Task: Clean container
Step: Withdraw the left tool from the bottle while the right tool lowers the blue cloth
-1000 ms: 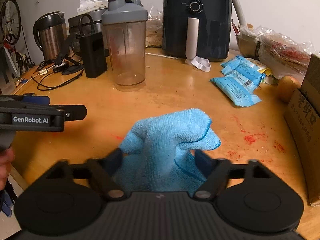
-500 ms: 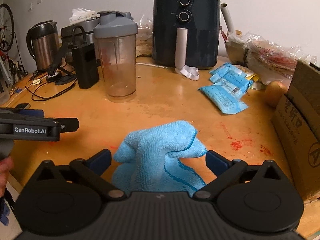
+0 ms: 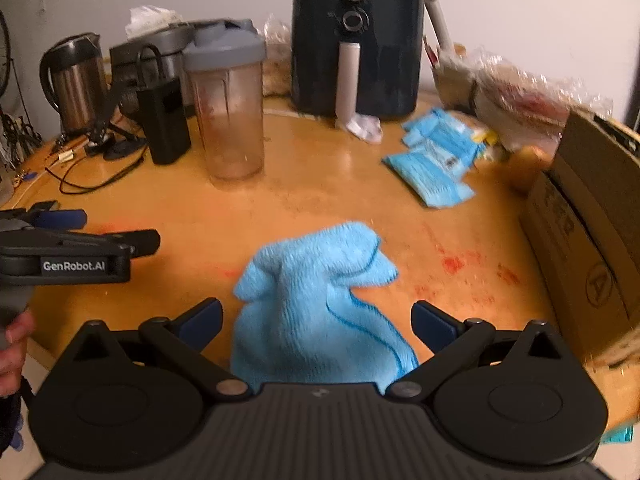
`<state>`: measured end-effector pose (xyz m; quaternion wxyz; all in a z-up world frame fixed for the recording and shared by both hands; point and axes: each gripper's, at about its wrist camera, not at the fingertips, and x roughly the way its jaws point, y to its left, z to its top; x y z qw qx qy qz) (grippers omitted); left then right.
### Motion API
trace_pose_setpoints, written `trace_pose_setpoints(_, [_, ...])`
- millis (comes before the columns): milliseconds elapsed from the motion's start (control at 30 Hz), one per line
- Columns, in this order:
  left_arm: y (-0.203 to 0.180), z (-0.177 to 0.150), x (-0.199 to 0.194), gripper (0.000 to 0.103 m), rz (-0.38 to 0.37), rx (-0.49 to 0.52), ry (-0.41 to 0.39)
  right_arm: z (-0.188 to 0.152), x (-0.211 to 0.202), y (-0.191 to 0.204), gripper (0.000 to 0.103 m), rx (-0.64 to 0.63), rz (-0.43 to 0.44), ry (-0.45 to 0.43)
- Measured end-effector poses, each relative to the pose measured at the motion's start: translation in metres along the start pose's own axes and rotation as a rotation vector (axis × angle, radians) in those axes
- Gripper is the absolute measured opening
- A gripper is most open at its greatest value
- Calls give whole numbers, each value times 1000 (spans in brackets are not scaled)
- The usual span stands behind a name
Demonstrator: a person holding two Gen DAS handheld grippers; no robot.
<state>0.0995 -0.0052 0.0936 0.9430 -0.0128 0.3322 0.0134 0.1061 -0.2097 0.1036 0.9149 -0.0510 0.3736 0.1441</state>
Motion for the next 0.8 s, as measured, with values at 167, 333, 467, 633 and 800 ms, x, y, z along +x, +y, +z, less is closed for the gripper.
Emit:
trace_pose_setpoints(167, [-1, -3, -6, 103, -7, 10, 9, -7, -6, 3, 103, -24, -21, 15])
trace_pose_setpoints(333, [0, -7, -15, 103, -22, 7, 10, -19, -10, 5, 103, -35, -26, 19])
trace_pose_setpoints(467, [3, -11, -20, 103, -31, -3, 15, -28, -14, 7, 103, -34, -28, 21])
trace_pose_setpoints(633, [4, -19, -24, 103, -42, -9, 31, -38, -19, 11, 103, -39, -29, 26])
trace_pose_setpoints(800, [5, -28, -27, 103, -53, -7, 32, -47, -25, 13, 103, -36, -30, 30])
